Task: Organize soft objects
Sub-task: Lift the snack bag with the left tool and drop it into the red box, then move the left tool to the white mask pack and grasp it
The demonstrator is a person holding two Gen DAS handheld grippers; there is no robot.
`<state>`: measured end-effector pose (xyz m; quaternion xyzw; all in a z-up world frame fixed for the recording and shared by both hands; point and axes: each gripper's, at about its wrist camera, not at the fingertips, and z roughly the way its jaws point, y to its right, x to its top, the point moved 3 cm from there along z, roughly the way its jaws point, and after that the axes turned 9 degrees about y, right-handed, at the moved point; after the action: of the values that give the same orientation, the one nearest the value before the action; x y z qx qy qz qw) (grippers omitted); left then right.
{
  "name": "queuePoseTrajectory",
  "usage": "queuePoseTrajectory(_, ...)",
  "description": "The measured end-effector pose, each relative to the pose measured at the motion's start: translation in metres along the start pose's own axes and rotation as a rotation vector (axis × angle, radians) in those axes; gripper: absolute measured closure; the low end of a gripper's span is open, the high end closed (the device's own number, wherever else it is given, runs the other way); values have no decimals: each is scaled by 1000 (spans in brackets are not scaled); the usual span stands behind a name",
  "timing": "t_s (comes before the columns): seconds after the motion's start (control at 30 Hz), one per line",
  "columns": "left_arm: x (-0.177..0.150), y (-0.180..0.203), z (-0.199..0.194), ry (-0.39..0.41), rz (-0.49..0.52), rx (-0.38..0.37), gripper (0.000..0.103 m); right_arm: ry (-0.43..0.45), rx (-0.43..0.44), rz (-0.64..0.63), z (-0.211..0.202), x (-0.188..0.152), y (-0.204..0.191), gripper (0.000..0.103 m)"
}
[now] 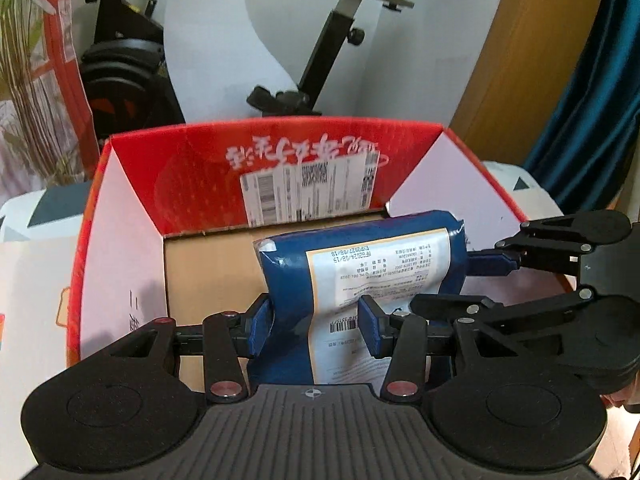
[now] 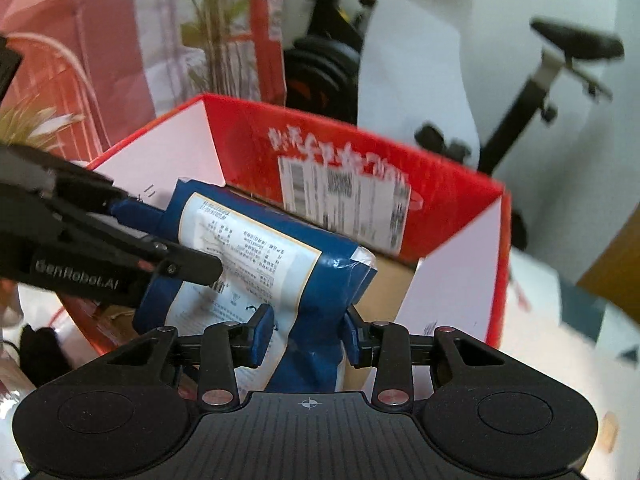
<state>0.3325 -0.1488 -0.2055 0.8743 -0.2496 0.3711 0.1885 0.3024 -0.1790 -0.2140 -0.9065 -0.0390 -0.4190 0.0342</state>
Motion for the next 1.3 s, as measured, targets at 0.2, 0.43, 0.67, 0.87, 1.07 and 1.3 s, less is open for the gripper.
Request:
queuePoseTrajectory(0.2, -29, -7, 0, -31, -46, -17, 53, -28, 5, 66, 6, -7, 5, 69)
queuePoseTrajectory(0.43, -22, -5, -22, 36, -18, 21, 51, 34, -87, 65, -4, -3, 7, 62)
queuePoseTrajectory(0.67, -33, -3, -81, 147, -57, 79, 51, 201, -95, 100, -57, -4, 4, 62)
queuePoseTrajectory(0.87, -71, -1, -132, 171, -94, 163, 51, 292, -77, 131, -102, -21, -11, 61)
queuePoseTrajectory(1.07, -109, -8, -164, 157, -153, 202, 51, 285, -73, 118, -125, -56, -27, 61)
queuePoseTrajectory(1.3, -148, -6, -171, 103, -172, 212, 52, 237, -76, 78, -132, -97, -46, 61)
